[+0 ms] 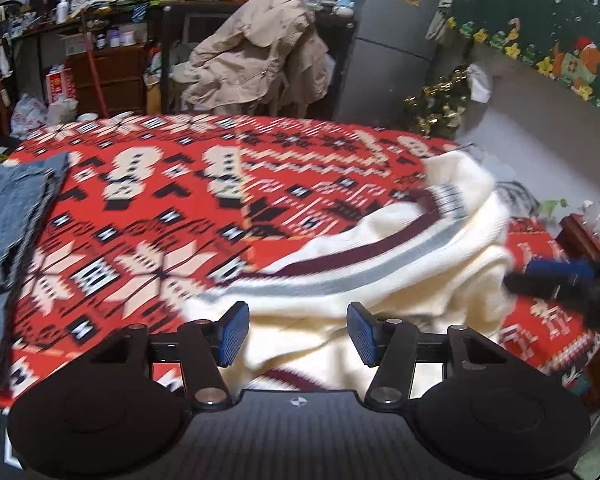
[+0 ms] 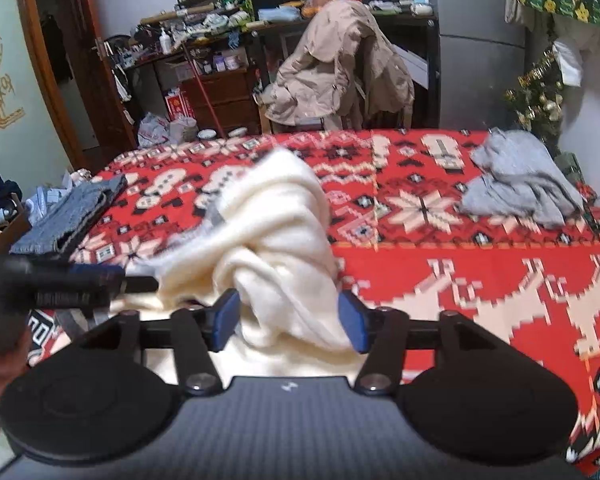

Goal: Fold clothes

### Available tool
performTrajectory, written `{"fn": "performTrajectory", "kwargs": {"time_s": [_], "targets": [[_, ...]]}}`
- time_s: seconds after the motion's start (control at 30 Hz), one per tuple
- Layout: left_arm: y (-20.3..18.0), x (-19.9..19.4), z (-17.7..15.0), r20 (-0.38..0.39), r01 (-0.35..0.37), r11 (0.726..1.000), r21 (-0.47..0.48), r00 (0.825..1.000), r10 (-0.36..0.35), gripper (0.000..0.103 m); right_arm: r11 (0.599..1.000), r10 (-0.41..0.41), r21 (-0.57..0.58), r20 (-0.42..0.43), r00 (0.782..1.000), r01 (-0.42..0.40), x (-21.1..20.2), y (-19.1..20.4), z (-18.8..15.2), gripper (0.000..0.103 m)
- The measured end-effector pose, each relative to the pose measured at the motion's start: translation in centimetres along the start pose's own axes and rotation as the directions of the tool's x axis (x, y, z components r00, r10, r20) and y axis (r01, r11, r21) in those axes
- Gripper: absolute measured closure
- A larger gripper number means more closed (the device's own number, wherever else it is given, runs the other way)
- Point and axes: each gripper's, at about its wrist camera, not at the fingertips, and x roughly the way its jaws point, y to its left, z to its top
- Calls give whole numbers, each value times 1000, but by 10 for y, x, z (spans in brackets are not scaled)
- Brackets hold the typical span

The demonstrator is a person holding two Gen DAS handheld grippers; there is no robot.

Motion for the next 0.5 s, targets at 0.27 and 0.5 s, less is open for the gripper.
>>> {"fn": "performTrajectory", "kwargs": {"time_s": [0.27, 0.5], "targets": [[31, -4, -9, -36, -44, 997, -64, 998, 42, 49, 989, -34, -143, 15, 999, 36, 30, 21, 31, 22], [34, -6, -12, -48, -51, 997, -64, 998, 48, 47, 970, -32, -240, -2, 999, 30, 52, 37, 33, 55]]}}
